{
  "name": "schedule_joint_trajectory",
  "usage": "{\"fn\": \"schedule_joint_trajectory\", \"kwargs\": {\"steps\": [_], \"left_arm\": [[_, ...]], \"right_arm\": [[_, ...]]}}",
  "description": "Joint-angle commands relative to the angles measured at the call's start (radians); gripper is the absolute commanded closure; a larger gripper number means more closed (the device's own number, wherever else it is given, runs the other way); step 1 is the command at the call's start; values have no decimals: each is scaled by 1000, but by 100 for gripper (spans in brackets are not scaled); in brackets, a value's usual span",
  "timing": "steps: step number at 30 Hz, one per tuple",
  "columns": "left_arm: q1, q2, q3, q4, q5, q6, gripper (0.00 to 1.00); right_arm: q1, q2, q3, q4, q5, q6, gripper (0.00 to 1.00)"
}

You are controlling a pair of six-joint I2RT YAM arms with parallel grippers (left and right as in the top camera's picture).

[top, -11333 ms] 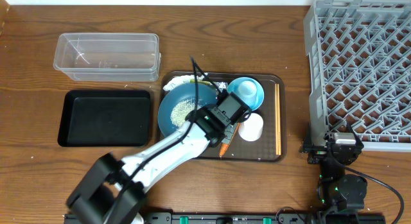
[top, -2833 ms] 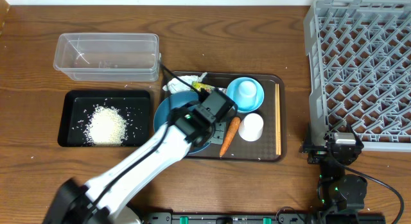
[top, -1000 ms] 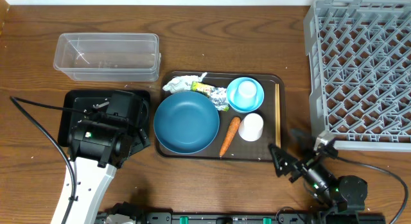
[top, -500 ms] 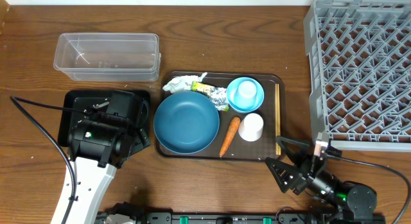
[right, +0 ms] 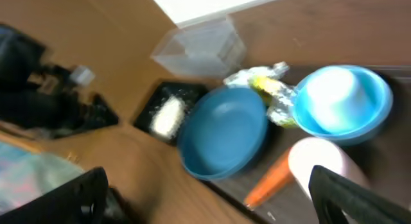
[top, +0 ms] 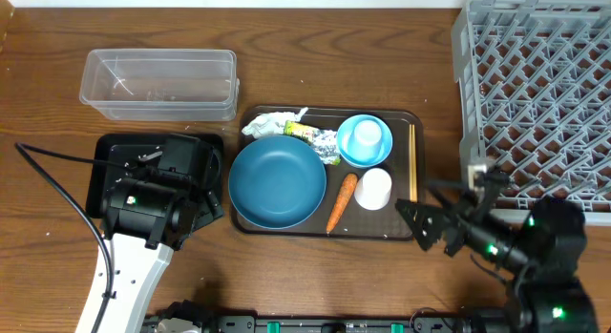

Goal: Sort waste into correct bins and load items into the dishwasher rack
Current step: 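Reach the right gripper to the white cup and grasp it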

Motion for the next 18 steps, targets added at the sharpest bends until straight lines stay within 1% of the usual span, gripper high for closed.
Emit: {"fn": "schedule_joint_trajectory", "kwargs": {"steps": [1,4,7,11,13,15,18], "left_arm": [[5,-2,10,-3,-7,-13,2],[5,-2,10,-3,-7,-13,2],[5,-2,10,-3,-7,-13,2],[5,-2,10,-3,-7,-13,2],[5,-2,10,-3,-7,-13,2],[5,-2,10,-3,-7,-13,2],[5,-2,10,-3,-7,-13,2]], "right_arm": [[95,102,101,-80,236,-138,1],[241,202,165,-159,433,-134,1],[399,292,188,-172,610,-82,1],[550,417,214,-188,826,-11,1],[578,468,236,-201,849,13,1],[585,509,263,-210,819,12,1],[586,522,285,-208,774,-6,1]]}}
